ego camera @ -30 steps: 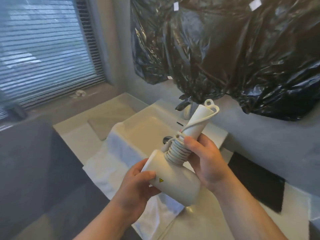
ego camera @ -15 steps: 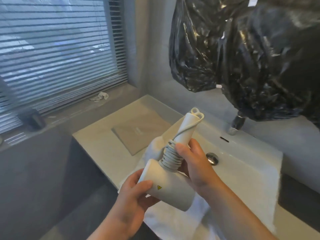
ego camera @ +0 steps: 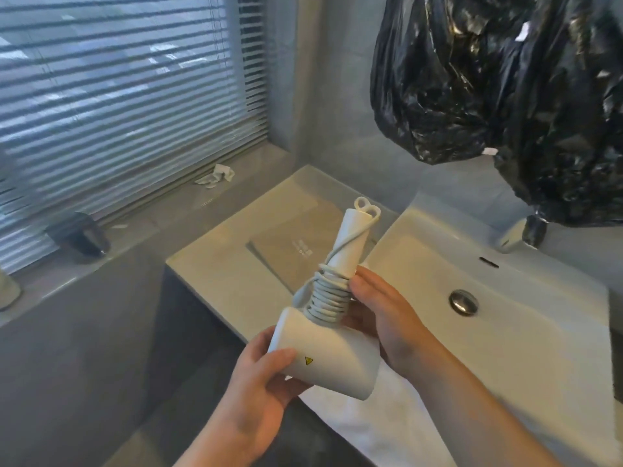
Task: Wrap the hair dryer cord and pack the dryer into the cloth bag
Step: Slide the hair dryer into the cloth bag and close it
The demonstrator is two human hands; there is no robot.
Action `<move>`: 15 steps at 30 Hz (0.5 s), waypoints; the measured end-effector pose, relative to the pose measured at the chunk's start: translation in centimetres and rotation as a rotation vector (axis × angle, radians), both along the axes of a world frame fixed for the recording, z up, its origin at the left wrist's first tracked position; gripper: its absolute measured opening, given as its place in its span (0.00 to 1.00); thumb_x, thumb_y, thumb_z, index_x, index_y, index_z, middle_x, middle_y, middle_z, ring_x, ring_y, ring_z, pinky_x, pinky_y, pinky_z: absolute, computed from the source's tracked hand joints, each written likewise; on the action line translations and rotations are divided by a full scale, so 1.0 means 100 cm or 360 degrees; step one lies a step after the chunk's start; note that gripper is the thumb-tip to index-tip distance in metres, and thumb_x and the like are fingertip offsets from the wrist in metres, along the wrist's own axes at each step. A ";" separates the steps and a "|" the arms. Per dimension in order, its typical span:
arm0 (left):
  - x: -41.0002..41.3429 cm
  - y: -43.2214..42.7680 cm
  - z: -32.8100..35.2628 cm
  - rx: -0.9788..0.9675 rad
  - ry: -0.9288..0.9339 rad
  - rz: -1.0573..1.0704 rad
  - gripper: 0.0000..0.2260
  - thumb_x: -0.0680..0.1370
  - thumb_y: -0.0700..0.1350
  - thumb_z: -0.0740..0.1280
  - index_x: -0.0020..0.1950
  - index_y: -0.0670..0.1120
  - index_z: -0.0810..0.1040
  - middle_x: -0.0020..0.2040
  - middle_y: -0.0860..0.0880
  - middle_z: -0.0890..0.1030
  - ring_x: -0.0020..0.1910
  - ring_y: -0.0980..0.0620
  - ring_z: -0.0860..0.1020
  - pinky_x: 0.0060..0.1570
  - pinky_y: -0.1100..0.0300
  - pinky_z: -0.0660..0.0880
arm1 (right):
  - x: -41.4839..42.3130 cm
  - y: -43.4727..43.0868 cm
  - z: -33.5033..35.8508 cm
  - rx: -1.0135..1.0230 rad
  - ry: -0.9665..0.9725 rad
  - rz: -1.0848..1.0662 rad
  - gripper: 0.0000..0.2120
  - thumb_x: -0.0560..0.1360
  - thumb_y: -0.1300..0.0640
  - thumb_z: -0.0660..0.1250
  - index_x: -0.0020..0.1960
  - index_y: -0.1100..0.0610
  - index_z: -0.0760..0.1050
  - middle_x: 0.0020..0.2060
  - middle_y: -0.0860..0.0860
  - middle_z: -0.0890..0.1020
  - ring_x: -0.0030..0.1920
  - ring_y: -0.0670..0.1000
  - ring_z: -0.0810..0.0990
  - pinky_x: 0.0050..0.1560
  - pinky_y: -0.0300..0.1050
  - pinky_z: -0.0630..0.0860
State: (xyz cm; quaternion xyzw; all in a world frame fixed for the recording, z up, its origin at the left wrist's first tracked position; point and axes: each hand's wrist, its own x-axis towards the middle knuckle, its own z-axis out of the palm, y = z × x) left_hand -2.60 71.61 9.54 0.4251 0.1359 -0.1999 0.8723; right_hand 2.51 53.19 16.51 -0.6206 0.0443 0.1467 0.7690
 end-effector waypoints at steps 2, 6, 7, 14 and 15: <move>0.011 0.003 -0.001 0.0020 0.0016 -0.0052 0.37 0.59 0.44 0.76 0.66 0.35 0.74 0.62 0.27 0.76 0.56 0.30 0.77 0.46 0.43 0.80 | 0.008 0.002 -0.004 0.0046 0.0011 -0.0035 0.11 0.78 0.54 0.60 0.55 0.56 0.79 0.47 0.53 0.85 0.47 0.52 0.84 0.48 0.44 0.80; 0.046 0.004 -0.006 0.0142 0.0004 -0.0161 0.37 0.58 0.44 0.76 0.65 0.35 0.75 0.62 0.27 0.76 0.55 0.32 0.77 0.48 0.42 0.80 | 0.032 0.003 -0.020 -0.0022 -0.0024 -0.0166 0.10 0.78 0.51 0.62 0.54 0.53 0.78 0.49 0.52 0.85 0.50 0.51 0.83 0.55 0.50 0.78; 0.057 0.004 -0.008 0.0195 0.0000 -0.0200 0.36 0.58 0.44 0.76 0.65 0.35 0.76 0.61 0.28 0.77 0.54 0.34 0.78 0.49 0.42 0.80 | 0.040 0.001 -0.024 -0.0052 -0.0036 -0.0193 0.10 0.78 0.49 0.63 0.54 0.52 0.78 0.48 0.51 0.85 0.49 0.50 0.83 0.53 0.48 0.79; 0.148 -0.016 -0.015 0.0509 0.0085 -0.0487 0.35 0.59 0.44 0.77 0.65 0.36 0.75 0.59 0.36 0.82 0.57 0.37 0.82 0.58 0.41 0.79 | 0.111 -0.030 -0.051 -0.0159 -0.0010 -0.0299 0.11 0.81 0.55 0.58 0.53 0.53 0.79 0.43 0.47 0.86 0.45 0.46 0.84 0.45 0.39 0.76; 0.161 -0.019 -0.017 0.0529 0.0107 -0.0504 0.36 0.59 0.44 0.77 0.65 0.36 0.75 0.59 0.36 0.82 0.57 0.37 0.82 0.57 0.41 0.79 | 0.121 -0.033 -0.055 -0.0164 0.0024 -0.0338 0.11 0.81 0.55 0.58 0.53 0.53 0.79 0.44 0.47 0.86 0.46 0.47 0.83 0.47 0.41 0.76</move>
